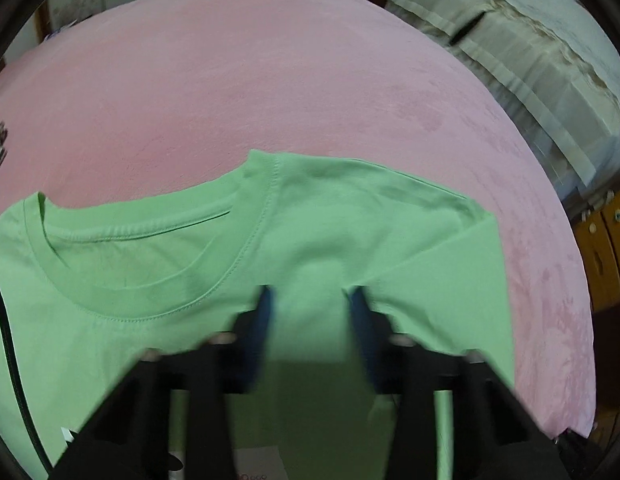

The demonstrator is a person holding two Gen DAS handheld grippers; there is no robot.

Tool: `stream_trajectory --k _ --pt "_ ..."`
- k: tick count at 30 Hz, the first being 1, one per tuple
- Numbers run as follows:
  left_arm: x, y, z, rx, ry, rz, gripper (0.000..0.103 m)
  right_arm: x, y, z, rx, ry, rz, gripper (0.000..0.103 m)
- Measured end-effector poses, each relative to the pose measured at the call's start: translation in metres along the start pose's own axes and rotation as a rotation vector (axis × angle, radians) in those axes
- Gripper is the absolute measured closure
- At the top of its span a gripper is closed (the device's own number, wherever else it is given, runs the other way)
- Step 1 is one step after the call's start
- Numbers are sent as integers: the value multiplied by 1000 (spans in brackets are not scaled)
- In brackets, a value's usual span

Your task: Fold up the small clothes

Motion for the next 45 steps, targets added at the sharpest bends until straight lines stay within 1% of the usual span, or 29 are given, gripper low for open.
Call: stream_trajectory --k 3,5,6,8,11,13,15,18,20,22,24,25,28,29,30,31,32,34,35,36,37,38,39,42,45 --pt "1 -5 -1 -32 -10 49 99 3 0 0 15 -7 -10 65" --pt "1 -3 0 -53 -11 45 99 4 0 2 23 0 -13 65" --pt "0 0 -1 -51 -4 26 98 5 0 3 23 5 -12 65" --pt "2 1 -10 -11 -4 -22 97 5 -2 0 15 9 -8 65" --pt "17 -7 -30 71 -1 -25 91 5 -3 -10 7 -9 -17 65" --pt "36 -17 -39 127 28 -19 89 6 -3 -16 26 -27 -42 65" --pt "61 -26 -38 173 82 -33 89 9 -2 -19 37 -33 -67 65" --pt "98 -42 -34 235 148 -50 89 13 2 -19 28 -36 -93 65" --pt "107 -50 -32 249 152 -51 89 15 4 -17 36 -37 -107 65" --pt "109 -56 -29 252 126 -57 89 15 5 -14 36 -34 -108 65" --pt "107 -62 -25 274 107 -99 89 14 5 -12 39 -35 -105 65" --pt "106 -63 -23 283 102 -114 89 12 5 -10 41 -36 -101 65" --pt "110 -67 -23 273 102 -125 89 11 8 -6 45 -39 -100 65" --pt "110 -70 -23 281 97 -132 89 11 9 -6 51 -44 -103 67" --pt "105 -77 -20 291 86 -139 89 10 9 -5 55 -48 -106 69" --pt "105 -77 -25 298 71 -143 89 10 10 -5 58 -49 -112 75" --pt "106 -80 -25 300 61 -145 88 11 11 -4 56 -49 -115 83" --pt "106 -80 -29 308 49 -156 88 11 12 -4 48 -46 -120 88" --pt "106 -78 -34 311 42 -159 87 12 12 -3 52 -46 -124 88" --pt "107 -78 -36 313 40 -157 83 12 13 -3 53 -47 -125 88" --pt "108 -78 -37 323 46 -156 81 12 12 -3 50 -46 -122 88" --pt "110 -75 -39 333 55 -161 77 11 12 -3 46 -44 -117 88" --pt "113 -74 -38 345 66 -166 76 11 12 -3 43 -43 -114 88" --pt "118 -76 -28 338 80 -168 75 11 11 -4 29 -42 -103 88" --pt "121 -76 -21 362 88 -186 77 12 11 -4 21 -42 -98 88"
Point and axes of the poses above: each gripper's, at about its wrist camera, not at the fingertips, and z roughly the way its jaws point, y to its left, x to its underside, the point moved 5 cm from there along z, roughly the way its jaws point, and after that the axes turned 13 degrees about x, right-handed, at the moved point
